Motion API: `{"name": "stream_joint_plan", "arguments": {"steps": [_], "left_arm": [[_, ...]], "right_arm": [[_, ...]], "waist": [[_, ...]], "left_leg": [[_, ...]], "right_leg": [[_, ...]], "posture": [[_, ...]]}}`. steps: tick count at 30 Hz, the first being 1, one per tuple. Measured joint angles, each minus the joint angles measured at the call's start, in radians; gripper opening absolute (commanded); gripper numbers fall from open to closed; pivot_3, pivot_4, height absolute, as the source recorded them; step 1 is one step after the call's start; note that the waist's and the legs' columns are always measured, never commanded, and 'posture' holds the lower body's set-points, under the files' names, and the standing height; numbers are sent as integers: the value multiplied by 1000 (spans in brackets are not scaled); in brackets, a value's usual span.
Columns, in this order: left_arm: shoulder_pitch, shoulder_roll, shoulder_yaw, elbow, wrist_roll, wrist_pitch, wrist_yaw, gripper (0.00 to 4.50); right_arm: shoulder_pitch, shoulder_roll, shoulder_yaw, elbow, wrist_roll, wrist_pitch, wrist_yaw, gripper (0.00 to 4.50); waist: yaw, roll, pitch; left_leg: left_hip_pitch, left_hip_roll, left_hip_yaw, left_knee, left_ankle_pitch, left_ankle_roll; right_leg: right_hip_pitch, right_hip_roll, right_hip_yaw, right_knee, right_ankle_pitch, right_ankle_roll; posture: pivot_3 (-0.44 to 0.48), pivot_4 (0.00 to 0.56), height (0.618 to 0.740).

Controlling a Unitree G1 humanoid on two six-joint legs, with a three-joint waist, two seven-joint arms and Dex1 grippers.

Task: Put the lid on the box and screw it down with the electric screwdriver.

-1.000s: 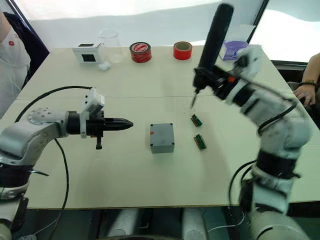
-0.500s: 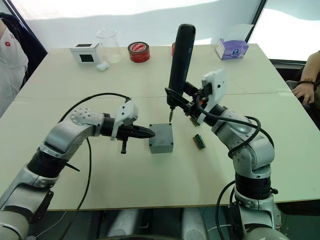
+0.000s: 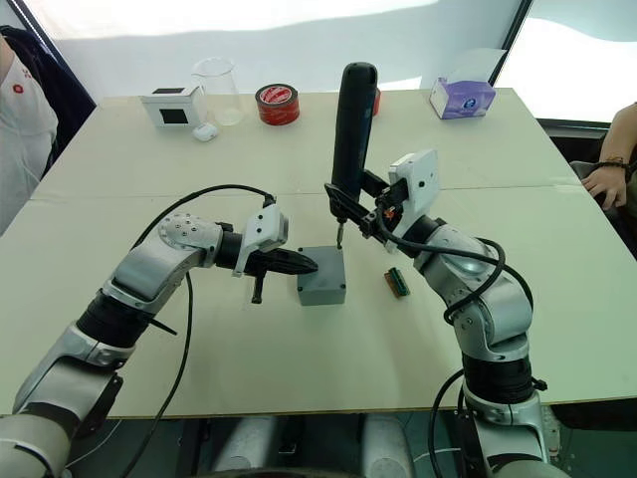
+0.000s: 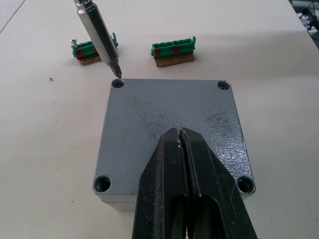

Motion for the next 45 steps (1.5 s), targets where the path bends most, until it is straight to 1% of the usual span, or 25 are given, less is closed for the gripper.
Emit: {"name": "stream_joint_plan", "arguments": {"steps": [4,7,13,16,23,30,37,40,45], "left_arm": [[0,-3,1,0,2,6,0,0],[0,-5,1,-3,4,16,5,0],[10,-5,1,-15,8,28,13,0],[13,-3,2,-20,8,33,15,0],[14,-5,3,-22,8,43,18,0],[15,-5,4,-23,8,45,19,0],[18,-5,3,-29,13,48,18,0],[24,-3,1,-26,20,46,15,0],[31,-2,0,-21,25,46,10,0]], "right_arm": [[23,0,16,12,-25,-39,3,1855],[42,-4,37,30,-68,-115,18,1855],[63,0,55,42,-94,-170,26,1855],[68,33,50,65,-93,-191,6,1855],[59,66,44,110,-93,-198,-25,1855],[60,66,49,121,-97,-218,-28,1855],[91,21,79,93,-112,-224,6,1855],[115,22,78,77,-108,-202,0,1855],[116,17,98,77,-139,-202,-8,1855]], "waist": [[0,0,0],[0,0,0],[0,0,-1],[0,-1,-1],[1,0,-1],[1,0,-1],[2,-1,-2],[1,-4,-7],[1,-7,-18]], "left_leg": [[0,0,0,0,0,0],[3,0,0,0,0,1],[10,0,-1,0,-1,2],[11,0,-1,0,-1,2],[12,0,-1,-1,-1,2],[12,0,-1,-1,-1,2],[14,0,-1,-1,-2,2],[21,1,-1,-3,-3,4],[22,1,-2,-4,-3,4]], "right_leg": [[1,0,0,0,0,0],[4,0,0,-1,0,0],[11,0,-1,-2,0,0],[12,0,-1,-2,0,0],[13,0,-1,-2,0,0],[13,0,-1,-2,0,0],[15,0,-1,-2,0,0],[22,1,-1,-5,-1,0],[22,1,-1,-5,-1,-1]], "posture": [[0,150,740],[0,150,740],[0,150,740],[0,150,740],[0,150,740],[0,150,740],[0,150,740],[0,150,740],[0,150,740]]}}
